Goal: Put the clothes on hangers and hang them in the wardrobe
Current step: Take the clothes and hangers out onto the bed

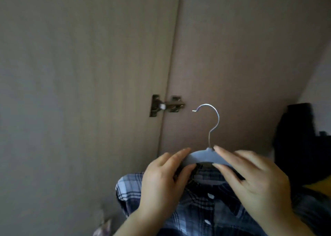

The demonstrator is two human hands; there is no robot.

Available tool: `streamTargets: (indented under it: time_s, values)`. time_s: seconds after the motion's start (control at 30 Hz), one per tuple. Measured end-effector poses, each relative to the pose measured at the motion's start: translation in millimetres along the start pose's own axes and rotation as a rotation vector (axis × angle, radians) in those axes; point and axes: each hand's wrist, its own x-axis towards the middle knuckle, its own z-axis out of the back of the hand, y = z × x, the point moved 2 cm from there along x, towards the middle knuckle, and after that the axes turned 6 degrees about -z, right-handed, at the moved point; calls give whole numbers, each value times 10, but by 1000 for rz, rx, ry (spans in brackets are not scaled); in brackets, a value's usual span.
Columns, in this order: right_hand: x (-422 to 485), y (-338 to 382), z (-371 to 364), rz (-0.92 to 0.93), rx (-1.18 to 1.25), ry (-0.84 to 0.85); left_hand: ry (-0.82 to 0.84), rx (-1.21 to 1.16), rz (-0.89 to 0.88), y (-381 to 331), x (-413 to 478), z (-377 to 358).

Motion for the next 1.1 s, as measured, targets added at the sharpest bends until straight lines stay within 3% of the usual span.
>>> streamTargets:
  time_s: [0.23,0.53,1.1]
  values:
    - [-354,1033,-760,15,374,24,-68,302,112,464,-813,978]
    - [-309,2717,-1327,117,854,219,-158,675,332,779,-1555,2498]
    - [27,6722,-2123,336,1177,519,-381,1026,652,1875,-2876,5761]
